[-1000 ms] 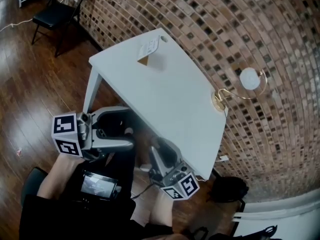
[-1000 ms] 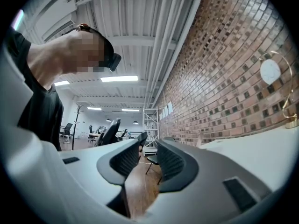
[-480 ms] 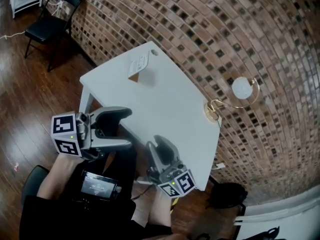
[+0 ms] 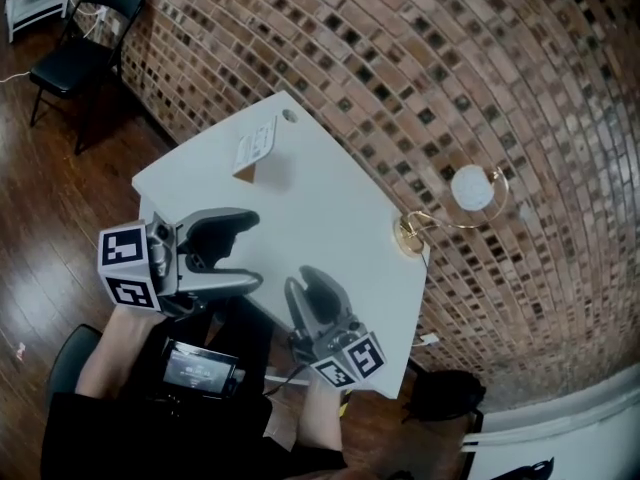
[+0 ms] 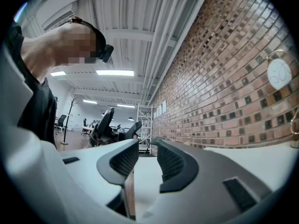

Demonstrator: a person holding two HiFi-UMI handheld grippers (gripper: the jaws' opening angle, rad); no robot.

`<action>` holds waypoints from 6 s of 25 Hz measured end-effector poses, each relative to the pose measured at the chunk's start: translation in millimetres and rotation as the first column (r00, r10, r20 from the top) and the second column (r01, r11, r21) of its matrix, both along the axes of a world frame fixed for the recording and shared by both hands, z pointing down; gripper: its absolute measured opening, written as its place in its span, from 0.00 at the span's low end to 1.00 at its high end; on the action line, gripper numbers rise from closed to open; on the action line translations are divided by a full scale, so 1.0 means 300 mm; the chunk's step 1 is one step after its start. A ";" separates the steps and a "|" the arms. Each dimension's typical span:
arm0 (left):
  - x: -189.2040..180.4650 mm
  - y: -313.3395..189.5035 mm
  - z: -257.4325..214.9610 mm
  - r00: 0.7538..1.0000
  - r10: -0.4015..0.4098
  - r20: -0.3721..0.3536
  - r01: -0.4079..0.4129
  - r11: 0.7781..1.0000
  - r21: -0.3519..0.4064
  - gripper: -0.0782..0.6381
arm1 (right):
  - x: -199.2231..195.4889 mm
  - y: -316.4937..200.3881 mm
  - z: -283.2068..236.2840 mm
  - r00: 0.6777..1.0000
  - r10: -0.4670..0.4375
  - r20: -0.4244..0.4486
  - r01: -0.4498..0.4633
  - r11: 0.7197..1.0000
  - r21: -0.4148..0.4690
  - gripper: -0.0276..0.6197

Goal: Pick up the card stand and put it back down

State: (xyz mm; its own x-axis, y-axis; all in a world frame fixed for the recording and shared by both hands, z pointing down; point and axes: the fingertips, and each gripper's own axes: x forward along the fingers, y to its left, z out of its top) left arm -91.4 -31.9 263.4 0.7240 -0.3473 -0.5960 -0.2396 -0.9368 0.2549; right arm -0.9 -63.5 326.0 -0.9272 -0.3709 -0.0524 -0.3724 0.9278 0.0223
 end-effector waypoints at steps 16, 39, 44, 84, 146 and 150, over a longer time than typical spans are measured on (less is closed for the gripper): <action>-0.049 -0.322 -0.006 0.998 -0.060 -0.029 0.060 0.998 0.018 0.61 | 0.000 -0.316 -0.024 0.999 -0.043 -0.007 0.043 0.997 -0.069 0.28; -0.153 -0.457 0.025 0.912 -0.247 0.326 0.252 0.967 0.026 0.61 | -0.335 -0.630 0.146 0.980 -0.021 -0.197 -0.025 0.974 -0.227 0.40; -0.176 -0.446 0.045 0.903 -0.261 0.341 0.271 0.962 0.020 0.61 | -0.413 -0.678 0.189 0.971 -0.003 -0.241 -0.056 0.970 -0.238 0.40; -0.136 -0.427 0.057 0.879 -0.255 0.402 0.257 0.965 0.051 0.61 | -0.409 -0.789 0.235 0.985 0.022 -0.168 -0.083 0.928 -0.365 0.09; 0.344 -0.483 0.057 0.894 0.095 0.437 -0.086 0.995 -0.041 0.61 | 0.379 -0.601 -0.259 0.981 0.132 0.144 -0.105 0.978 -0.181 0.08; 0.399 -0.508 0.061 0.881 0.127 0.455 -0.120 0.992 -0.045 0.61 | 0.445 -0.607 -0.263 0.978 0.148 0.147 -0.122 0.977 -0.173 0.08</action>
State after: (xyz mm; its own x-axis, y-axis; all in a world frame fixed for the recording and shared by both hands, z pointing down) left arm 28.3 -184.4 281.7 0.9523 -0.2429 -0.1847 -0.2149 -0.9636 0.1592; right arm 132.7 -245.6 247.2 -0.8526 -0.5080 -0.1227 -0.4815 0.8548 -0.1934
